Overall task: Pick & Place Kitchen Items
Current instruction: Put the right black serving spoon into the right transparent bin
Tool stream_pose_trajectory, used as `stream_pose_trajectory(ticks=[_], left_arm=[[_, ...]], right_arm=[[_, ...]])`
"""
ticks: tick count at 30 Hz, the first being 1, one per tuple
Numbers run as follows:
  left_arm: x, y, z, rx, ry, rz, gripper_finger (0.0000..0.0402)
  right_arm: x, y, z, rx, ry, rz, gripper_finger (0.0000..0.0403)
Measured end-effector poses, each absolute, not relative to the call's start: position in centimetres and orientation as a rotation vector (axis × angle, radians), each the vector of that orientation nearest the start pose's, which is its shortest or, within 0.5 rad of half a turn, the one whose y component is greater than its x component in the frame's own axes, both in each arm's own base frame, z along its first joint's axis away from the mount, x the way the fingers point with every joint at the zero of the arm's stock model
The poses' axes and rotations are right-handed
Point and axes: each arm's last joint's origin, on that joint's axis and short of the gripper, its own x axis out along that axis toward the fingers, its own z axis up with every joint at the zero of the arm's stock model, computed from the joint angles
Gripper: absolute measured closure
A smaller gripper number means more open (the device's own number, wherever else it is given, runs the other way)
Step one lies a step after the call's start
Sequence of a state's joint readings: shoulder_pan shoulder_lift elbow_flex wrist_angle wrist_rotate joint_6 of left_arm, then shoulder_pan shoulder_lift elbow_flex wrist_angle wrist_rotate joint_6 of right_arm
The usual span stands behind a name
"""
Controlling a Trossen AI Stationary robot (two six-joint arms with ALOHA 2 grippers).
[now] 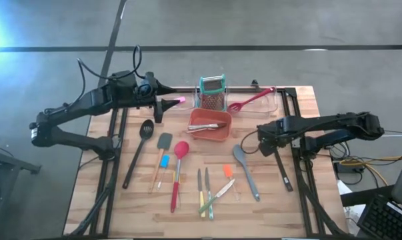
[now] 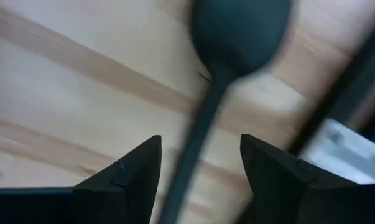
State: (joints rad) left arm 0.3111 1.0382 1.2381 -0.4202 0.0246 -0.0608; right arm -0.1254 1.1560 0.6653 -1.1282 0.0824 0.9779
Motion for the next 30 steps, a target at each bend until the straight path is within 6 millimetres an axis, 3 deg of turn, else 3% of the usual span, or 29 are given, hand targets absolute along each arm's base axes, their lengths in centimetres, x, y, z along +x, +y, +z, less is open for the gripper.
stream_pose_trajectory(ticks=[16, 20, 23, 29, 30], left_arm=[[19.8, 6.3, 41.7, -0.091, 0.209, 0.291, 0.0168], [19.8, 6.3, 41.8, -0.092, 0.209, 0.291, 0.0168], [19.8, 6.3, 41.8, -0.094, 0.208, 0.291, 0.0168], [19.8, 6.3, 41.8, -0.099, 0.208, 0.292, 0.0168], [19.8, 6.3, 41.8, -0.099, 0.208, 0.292, 0.0168]], right_arm=[[13.4, -3.2, 13.0, 0.855, 1.326, -0.912, 0.02], [13.0, -3.5, 12.5, 0.846, 1.318, -0.929, 0.0212], [13.0, -3.7, 12.5, 0.822, 1.326, -0.915, 0.0239], [13.1, -3.9, 12.7, 0.788, 1.326, -0.895, 0.0351], [13.1, -3.9, 12.7, 0.795, 1.326, -0.892, 0.0352]])
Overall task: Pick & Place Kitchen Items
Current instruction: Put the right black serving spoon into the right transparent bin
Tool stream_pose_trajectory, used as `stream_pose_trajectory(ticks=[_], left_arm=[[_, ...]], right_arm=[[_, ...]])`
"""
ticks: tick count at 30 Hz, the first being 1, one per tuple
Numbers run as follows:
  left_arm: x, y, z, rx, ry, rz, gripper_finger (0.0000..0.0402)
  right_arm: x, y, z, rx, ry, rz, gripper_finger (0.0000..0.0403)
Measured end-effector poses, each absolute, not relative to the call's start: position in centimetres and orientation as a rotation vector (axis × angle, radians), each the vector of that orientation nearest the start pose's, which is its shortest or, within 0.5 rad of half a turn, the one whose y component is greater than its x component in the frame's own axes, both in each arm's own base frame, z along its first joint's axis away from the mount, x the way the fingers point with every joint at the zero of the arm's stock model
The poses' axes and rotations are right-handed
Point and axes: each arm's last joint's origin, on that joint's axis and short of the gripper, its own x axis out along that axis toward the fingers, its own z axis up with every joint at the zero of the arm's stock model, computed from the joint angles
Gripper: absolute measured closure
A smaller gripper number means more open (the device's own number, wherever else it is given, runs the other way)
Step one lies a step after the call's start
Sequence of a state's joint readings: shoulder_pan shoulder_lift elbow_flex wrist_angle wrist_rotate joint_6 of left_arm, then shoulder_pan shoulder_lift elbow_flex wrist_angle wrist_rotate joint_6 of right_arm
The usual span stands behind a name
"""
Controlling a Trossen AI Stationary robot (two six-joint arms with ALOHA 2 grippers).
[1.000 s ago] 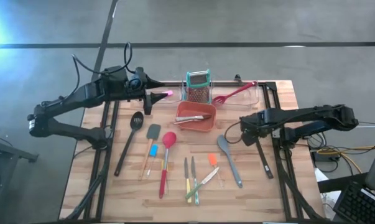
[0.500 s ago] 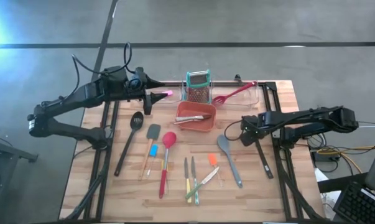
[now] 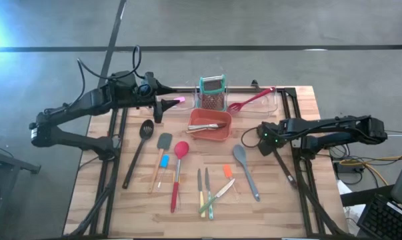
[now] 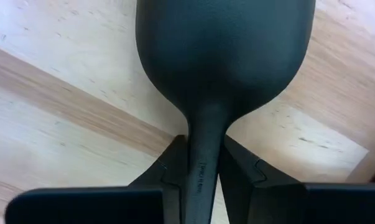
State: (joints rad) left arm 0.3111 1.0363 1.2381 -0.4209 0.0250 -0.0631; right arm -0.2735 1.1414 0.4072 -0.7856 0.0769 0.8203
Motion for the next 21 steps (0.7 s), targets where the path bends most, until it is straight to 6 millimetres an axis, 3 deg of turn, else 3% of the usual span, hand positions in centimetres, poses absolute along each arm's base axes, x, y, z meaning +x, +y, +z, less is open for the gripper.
stream_pose_trajectory(ticks=[4, 8, 15, 21], left_arm=[[19.8, 6.3, 41.8, -0.1, 0.207, 0.292, 0.0168], [19.8, 6.3, 41.8, -0.099, 0.207, 0.291, 0.0168], [19.8, 6.3, 41.8, -0.097, 0.207, 0.292, 0.0168], [19.8, 6.3, 41.8, -0.097, 0.208, 0.292, 0.0168]], right_arm=[[13.0, -3.8, 13.2, 0.835, 1.308, -0.867, 0.0352], [13.0, -3.6, 15.4, 0.865, 1.27, -0.82, 0.0352], [13.6, -3.9, 22.1, 0.861, 0.941, -0.746, 0.0352], [12.9, -4.3, 29.5, 0.698, 0.548, -0.791, 0.0352]])
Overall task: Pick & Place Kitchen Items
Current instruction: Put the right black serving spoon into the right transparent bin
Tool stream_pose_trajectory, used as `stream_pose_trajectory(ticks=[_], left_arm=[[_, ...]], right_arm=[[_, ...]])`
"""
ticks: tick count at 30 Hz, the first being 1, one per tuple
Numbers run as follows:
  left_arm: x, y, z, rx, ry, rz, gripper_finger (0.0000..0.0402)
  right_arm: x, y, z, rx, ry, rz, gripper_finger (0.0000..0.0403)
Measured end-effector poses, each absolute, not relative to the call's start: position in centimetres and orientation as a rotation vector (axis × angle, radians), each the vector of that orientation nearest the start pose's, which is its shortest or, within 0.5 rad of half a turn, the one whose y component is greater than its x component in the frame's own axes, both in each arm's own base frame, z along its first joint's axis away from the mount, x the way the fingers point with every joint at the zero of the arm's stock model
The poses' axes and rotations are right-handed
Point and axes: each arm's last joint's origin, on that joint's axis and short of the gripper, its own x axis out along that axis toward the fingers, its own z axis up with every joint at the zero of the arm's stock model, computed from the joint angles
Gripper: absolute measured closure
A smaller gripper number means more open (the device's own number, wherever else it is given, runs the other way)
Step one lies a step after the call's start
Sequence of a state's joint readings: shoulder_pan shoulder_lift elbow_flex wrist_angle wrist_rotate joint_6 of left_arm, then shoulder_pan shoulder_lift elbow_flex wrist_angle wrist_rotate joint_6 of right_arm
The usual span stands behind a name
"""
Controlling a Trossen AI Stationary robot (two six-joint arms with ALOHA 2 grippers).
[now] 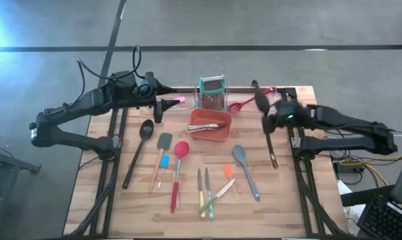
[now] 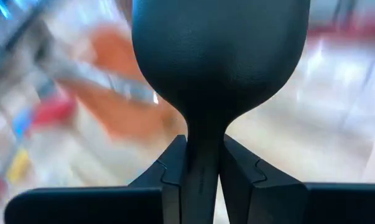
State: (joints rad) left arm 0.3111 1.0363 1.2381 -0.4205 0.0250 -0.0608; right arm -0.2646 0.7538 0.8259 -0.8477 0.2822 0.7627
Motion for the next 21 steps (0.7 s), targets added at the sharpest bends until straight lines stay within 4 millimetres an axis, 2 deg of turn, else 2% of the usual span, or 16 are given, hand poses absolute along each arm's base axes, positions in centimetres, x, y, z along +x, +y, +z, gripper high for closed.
stream_pose_trajectory(ticks=[5, 9, 15, 21], left_arm=[[19.8, 6.3, 41.8, -0.097, 0.208, 0.292, 0.0168], [19.8, 6.3, 41.8, -0.109, 0.206, 0.293, 0.0168], [19.8, 6.3, 41.8, -0.121, 0.204, 0.294, 0.0168], [19.8, 6.3, 41.8, -0.127, 0.203, 0.295, 0.0168]], right_arm=[[11.8, -4.6, 35.8, 0.406, 0.234, -0.841, 0.0352], [11.3, -4.7, 40.4, 0.079, 0.13, -0.837, 0.0352], [12.0, -5.0, 45.8, -0.33, 0.214, -0.848, 0.0352], [14.0, -5.9, 48.9, -0.563, 0.429, -0.821, 0.0352]])
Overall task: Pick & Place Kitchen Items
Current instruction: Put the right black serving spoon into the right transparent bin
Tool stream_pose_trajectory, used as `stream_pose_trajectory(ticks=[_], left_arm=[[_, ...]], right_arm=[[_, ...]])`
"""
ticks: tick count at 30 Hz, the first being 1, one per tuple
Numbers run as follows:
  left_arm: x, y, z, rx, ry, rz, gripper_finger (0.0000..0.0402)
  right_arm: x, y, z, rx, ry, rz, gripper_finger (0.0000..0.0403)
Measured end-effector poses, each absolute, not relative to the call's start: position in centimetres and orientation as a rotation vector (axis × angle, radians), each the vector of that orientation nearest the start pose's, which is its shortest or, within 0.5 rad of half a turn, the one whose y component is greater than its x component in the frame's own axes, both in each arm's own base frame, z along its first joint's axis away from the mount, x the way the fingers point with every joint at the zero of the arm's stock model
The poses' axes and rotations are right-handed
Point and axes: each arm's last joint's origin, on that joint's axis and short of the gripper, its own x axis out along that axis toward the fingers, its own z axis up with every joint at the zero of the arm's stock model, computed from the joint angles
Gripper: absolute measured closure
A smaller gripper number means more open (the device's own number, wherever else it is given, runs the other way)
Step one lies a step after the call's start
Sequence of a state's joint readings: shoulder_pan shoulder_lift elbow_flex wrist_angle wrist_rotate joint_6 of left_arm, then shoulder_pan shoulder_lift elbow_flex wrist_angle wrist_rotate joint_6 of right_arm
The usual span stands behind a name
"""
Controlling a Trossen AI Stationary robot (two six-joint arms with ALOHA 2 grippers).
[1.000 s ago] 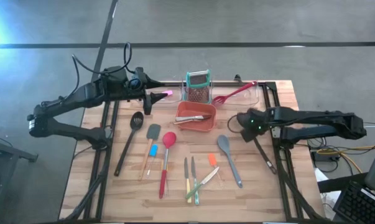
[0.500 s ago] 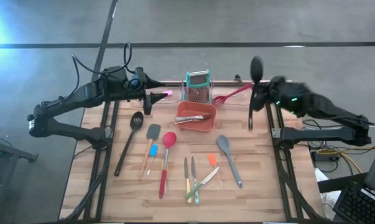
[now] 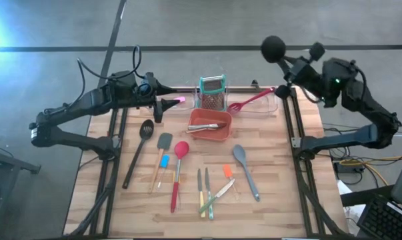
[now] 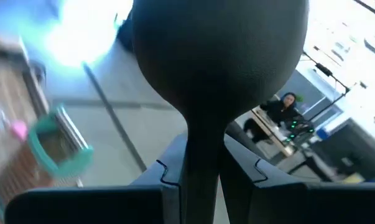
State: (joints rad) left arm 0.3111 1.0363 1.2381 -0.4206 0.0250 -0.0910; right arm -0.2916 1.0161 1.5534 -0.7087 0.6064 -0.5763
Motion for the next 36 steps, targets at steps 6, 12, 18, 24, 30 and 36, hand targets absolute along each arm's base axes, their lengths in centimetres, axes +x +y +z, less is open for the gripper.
stream_pose_trajectory(ticks=[6, 12, 18, 24, 30, 36], left_arm=[[19.8, 6.3, 41.8, -0.127, 0.203, 0.295, 0.0168], [19.8, 6.3, 41.8, -0.126, 0.203, 0.295, 0.0168], [19.8, 6.3, 41.8, -0.119, 0.205, 0.294, 0.0168], [19.8, 6.3, 41.6, -0.121, 0.221, 0.294, 0.0168], [19.7, 6.3, 41.4, -0.124, 0.24, 0.295, 0.0168], [19.7, 6.3, 41.4, -0.124, 0.244, 0.295, 0.0168]], right_arm=[[16.1, -7.5, 49.6, -0.646, 0.722, -0.765, 0.0352], [17.9, -9.1, 49.2, -0.664, 0.938, -0.706, 0.0352], [19.7, -10.5, 48.4, -0.696, 1.068, -0.616, 0.0352], [20.5, -11.9, 46.4, -0.681, 1.239, -0.51, 0.0352], [21.3, -13.4, 43.6, -0.656, 1.388, -0.393, 0.0352], [21.9, -15.4, 40.2, -0.628, 1.529, -0.298, 0.0352]])
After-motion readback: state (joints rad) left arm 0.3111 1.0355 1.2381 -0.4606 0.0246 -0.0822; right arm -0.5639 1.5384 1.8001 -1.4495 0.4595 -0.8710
